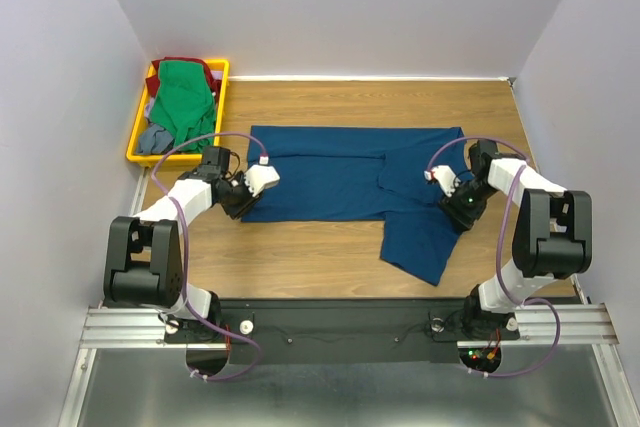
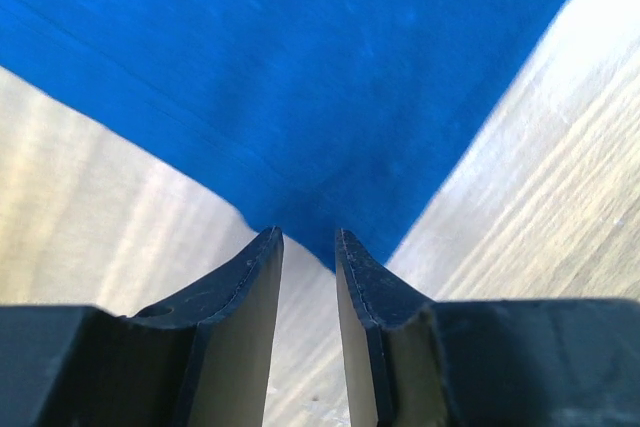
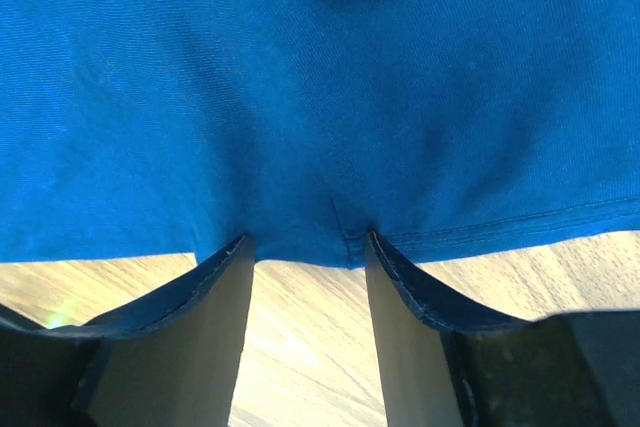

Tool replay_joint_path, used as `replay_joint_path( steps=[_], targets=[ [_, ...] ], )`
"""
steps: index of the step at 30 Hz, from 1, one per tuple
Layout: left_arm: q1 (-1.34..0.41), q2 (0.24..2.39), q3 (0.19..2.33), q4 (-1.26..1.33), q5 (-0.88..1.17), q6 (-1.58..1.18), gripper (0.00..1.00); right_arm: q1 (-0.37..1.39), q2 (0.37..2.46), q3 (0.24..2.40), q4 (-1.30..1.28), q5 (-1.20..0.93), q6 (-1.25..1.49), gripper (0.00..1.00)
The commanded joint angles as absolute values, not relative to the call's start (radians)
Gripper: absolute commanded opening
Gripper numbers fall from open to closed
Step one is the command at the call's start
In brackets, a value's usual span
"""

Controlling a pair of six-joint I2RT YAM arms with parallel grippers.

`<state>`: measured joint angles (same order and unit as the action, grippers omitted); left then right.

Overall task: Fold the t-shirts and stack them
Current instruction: Fold the tshirt

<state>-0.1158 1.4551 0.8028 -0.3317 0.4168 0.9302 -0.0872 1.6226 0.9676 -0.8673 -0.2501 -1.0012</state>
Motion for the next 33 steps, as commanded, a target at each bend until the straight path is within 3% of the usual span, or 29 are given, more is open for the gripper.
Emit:
replay_joint_path(
  steps=[1, 4, 5, 12, 25, 26, 31, 33],
  targets=[
    [-0.11, 1.425, 0.761, -0.319, 0.403, 0.953, 0.4, -0.077, 1.638, 0.911, -0.767, -0.19, -1.012, 0.53],
    [-0.11, 1.436, 0.749, -0.313, 0.397, 0.977, 0.39, -0.077, 1.647, 0.899, -0.746, -0.175, -1.009, 0.43],
    [-0.112, 1.439, 0.744, -0.314, 0.397, 0.989, 0.39, -0.077, 1.649, 0.896, -0.747, -0.172, -1.008, 0.34],
    [-0.112, 1.459, 0.709, -0.284, 0.362, 1.048, 0.36, -0.077, 1.612, 0.871, -0.753, -0.16, -1.003, 0.01],
    [-0.112, 1.302, 0.741, -0.451, 0.478, 1.158, 0.43, -0.077, 1.546, 0.894, -0.805, -0.172, -0.991, 0.0],
    [-0.113, 1.29, 0.745, -0.463, 0.485, 1.164, 0.43, -0.077, 1.546, 0.902, -0.807, -0.17, -0.985, 0.04],
    [-0.117, 1.298, 0.753, -0.491, 0.495, 1.17, 0.45, -0.077, 1.49, 0.957, -0.873, -0.207, -0.988, 0.45],
    [-0.117, 1.301, 0.749, -0.488, 0.499, 1.169, 0.45, -0.077, 1.47, 0.989, -0.917, -0.236, -0.991, 0.46]
  ],
)
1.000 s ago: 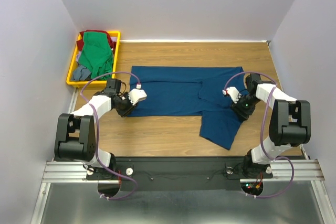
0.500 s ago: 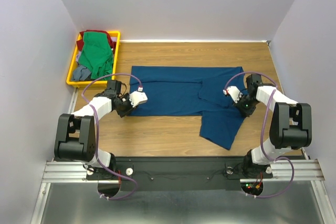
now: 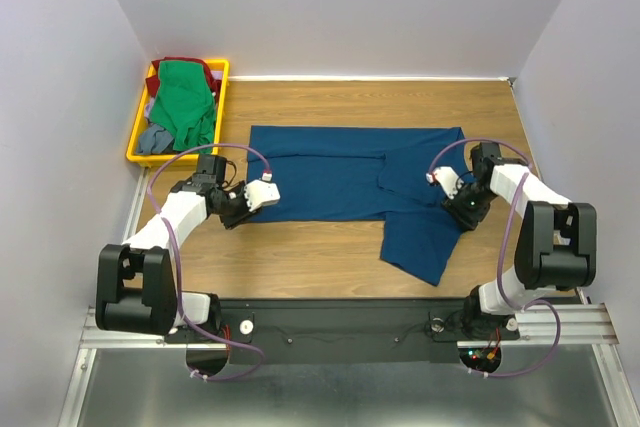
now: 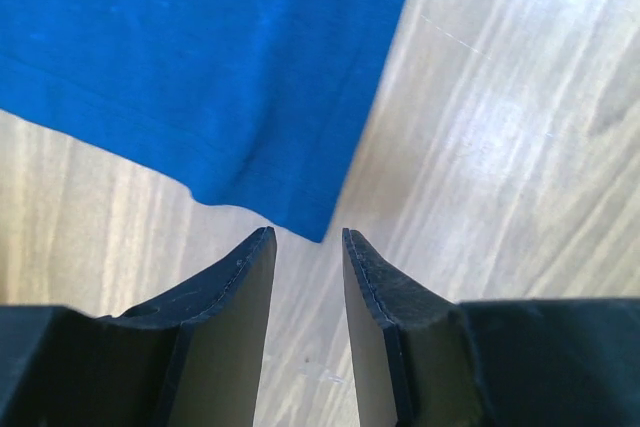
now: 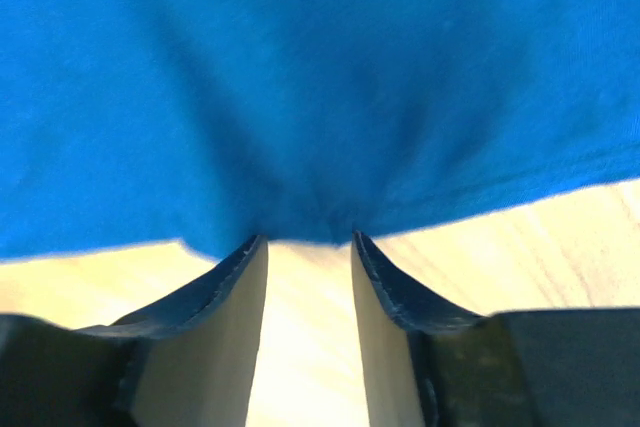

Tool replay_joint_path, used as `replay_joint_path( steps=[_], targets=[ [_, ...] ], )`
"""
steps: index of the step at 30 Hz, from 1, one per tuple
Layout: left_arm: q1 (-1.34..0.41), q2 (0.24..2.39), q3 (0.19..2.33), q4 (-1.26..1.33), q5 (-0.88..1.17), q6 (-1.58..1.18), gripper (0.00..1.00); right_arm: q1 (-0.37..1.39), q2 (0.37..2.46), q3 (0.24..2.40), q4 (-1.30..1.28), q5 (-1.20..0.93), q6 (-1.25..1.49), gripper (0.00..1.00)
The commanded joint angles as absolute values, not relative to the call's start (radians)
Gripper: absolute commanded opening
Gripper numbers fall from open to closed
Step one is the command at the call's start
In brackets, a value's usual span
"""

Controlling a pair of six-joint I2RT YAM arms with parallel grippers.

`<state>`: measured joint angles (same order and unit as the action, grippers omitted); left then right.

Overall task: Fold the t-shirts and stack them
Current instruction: Fold the tshirt

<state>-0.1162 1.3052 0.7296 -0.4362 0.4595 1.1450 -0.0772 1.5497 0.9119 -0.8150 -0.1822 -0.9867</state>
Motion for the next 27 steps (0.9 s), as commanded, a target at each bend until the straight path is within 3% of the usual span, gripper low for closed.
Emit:
replay_joint_path(
  steps=[1, 10, 11, 14, 15, 19, 24, 26, 27],
  targets=[
    [-0.117, 1.301, 0.746, -0.485, 0.502, 1.163, 0.45, -0.077, 1.462, 1.0, -0.934, -0.245, -0.992, 0.46],
    [-0.118, 1.336, 0.741, -0.451, 0.503, 1.144, 0.45, -0.066, 1.505, 1.008, -1.052, -0.333, -1.039, 0.47],
    [-0.118, 1.347, 0.739, -0.445, 0.499, 1.141, 0.45, -0.06, 1.517, 0.996, -1.052, -0.337, -1.04, 0.51],
    [-0.118, 1.356, 0.738, -0.434, 0.485, 1.127, 0.46, -0.048, 1.525, 0.971, -1.025, -0.333, -1.031, 0.57],
    [-0.118, 1.361, 0.736, -0.427, 0.479, 1.126, 0.52, -0.043, 1.528, 0.957, -0.999, -0.322, -1.023, 0.57],
    [-0.118, 1.376, 0.729, -0.413, 0.468, 1.117, 0.52, -0.034, 1.549, 0.922, -0.927, -0.29, -1.006, 0.55],
    [-0.121, 1.399, 0.703, -0.37, 0.443, 1.115, 0.53, -0.028, 1.566, 0.87, -0.835, -0.244, -0.989, 0.46],
    [-0.123, 1.408, 0.701, -0.364, 0.439, 1.12, 0.53, -0.025, 1.563, 0.864, -0.833, -0.236, -0.989, 0.37],
    [-0.124, 1.419, 0.701, -0.364, 0.439, 1.12, 0.53, -0.025, 1.56, 0.861, -0.833, -0.235, -0.988, 0.23]
  ],
)
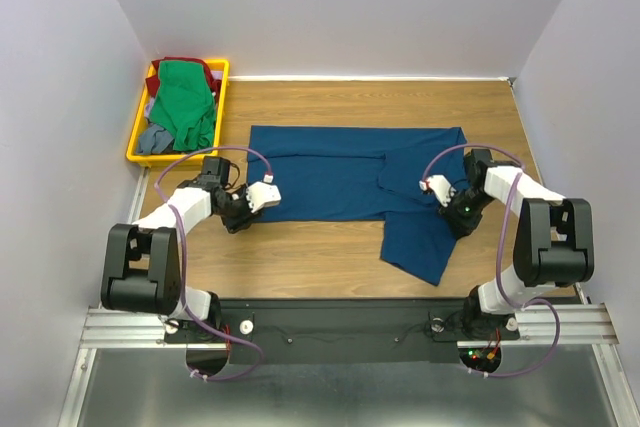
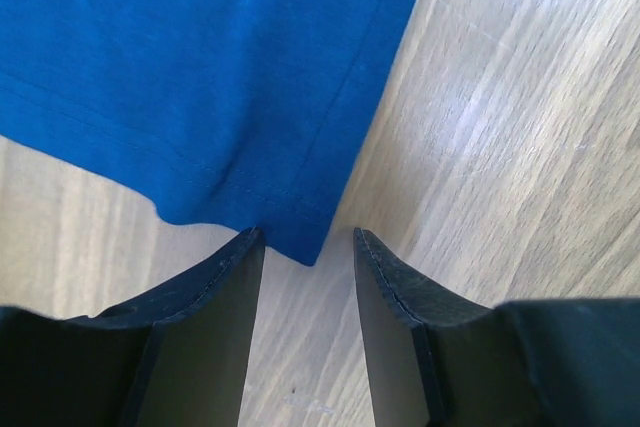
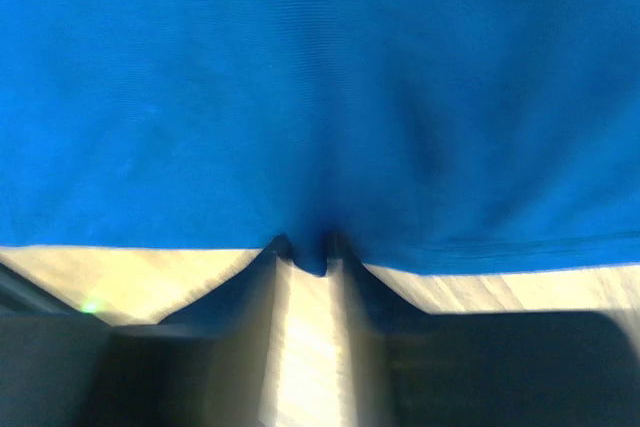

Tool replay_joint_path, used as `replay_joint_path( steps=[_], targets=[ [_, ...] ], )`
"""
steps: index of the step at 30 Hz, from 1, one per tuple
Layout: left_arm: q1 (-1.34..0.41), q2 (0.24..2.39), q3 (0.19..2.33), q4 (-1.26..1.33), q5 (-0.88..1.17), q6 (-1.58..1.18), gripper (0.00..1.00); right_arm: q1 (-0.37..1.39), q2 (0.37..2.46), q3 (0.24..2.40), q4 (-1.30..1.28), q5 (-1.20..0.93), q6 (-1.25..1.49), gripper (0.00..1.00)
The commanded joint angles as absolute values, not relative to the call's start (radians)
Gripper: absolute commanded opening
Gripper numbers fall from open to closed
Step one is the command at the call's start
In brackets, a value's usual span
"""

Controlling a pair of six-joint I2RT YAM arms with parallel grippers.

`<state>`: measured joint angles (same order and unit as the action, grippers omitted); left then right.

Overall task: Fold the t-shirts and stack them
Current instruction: Fold the tshirt

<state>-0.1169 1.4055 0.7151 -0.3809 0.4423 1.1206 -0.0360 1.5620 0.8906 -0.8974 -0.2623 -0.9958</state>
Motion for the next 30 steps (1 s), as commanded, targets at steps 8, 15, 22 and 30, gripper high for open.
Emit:
replay_joint_path(
  steps=[8, 15, 22, 30],
  targets=[
    [-0.127, 1.44, 0.658, -0.362, 0.403, 1.166, 0.35, -0.023, 1.47, 0.825, -0.887, -0.23, -1.0, 0.0],
    [-0.127, 1.353, 0.626, -0.417, 0.405, 1.196, 0.0, -0.023, 1.344, 0.824, -0.988, -0.244, -1.012, 0.01],
    [-0.127, 1.246, 0.64, -0.538, 0.439, 1.25, 0.0, -0.023, 1.286, 0.85, -1.049, -0.252, -1.017, 0.01],
    [-0.118, 1.247, 0.71, -0.627, 0.456, 1.261, 0.0, -0.026, 1.292, 0.985, -1.04, -0.249, -1.012, 0.01]
  ],
)
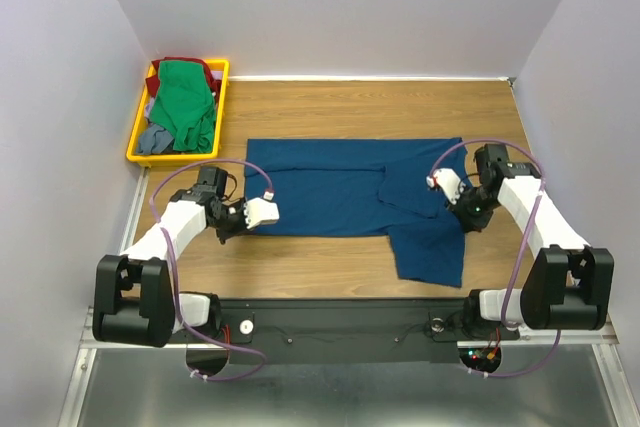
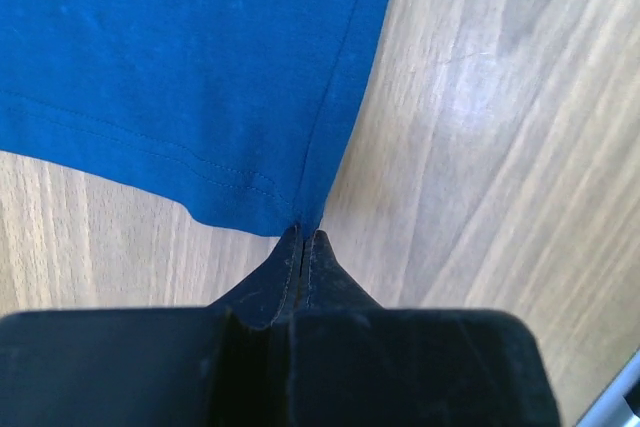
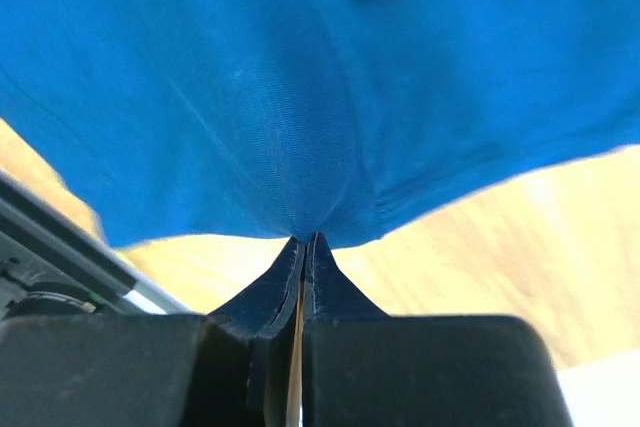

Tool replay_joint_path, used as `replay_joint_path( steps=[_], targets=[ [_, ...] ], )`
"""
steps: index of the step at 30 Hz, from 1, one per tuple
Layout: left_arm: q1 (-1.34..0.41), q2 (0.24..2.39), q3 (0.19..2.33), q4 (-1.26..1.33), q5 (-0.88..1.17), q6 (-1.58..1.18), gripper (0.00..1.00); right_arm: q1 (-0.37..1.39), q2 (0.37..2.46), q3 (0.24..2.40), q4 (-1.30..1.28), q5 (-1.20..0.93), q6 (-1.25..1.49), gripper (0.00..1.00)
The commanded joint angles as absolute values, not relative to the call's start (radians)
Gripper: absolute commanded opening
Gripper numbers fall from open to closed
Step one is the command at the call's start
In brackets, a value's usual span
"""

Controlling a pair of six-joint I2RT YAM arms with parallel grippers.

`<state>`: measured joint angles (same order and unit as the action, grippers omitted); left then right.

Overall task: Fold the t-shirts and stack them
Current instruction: Fold the tshirt

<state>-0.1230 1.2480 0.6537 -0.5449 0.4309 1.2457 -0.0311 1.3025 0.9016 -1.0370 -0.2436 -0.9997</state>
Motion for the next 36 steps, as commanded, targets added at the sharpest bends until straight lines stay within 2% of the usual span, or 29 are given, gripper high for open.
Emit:
replay_joint_path(
  steps=[1, 7, 36],
  targets=[
    [-0.117, 1.252, 0.719, -0.624, 0.459, 1.25, 0.0, -0.026, 1.311, 1.002, -1.035, -0.249, -1.014, 0.0],
    [-0.101, 1.31, 0.839, -0.657, 0.528, 1.218, 0.0, -0.029, 1.416, 1.124, -1.025, -0.25, -1.02, 0.01],
    [-0.044, 1.641, 1.207, -0.595, 0.571, 1.129, 0.0, -0.052, 1.778, 1.529, -0.98, -0.275, -1.006, 0.0]
  ],
)
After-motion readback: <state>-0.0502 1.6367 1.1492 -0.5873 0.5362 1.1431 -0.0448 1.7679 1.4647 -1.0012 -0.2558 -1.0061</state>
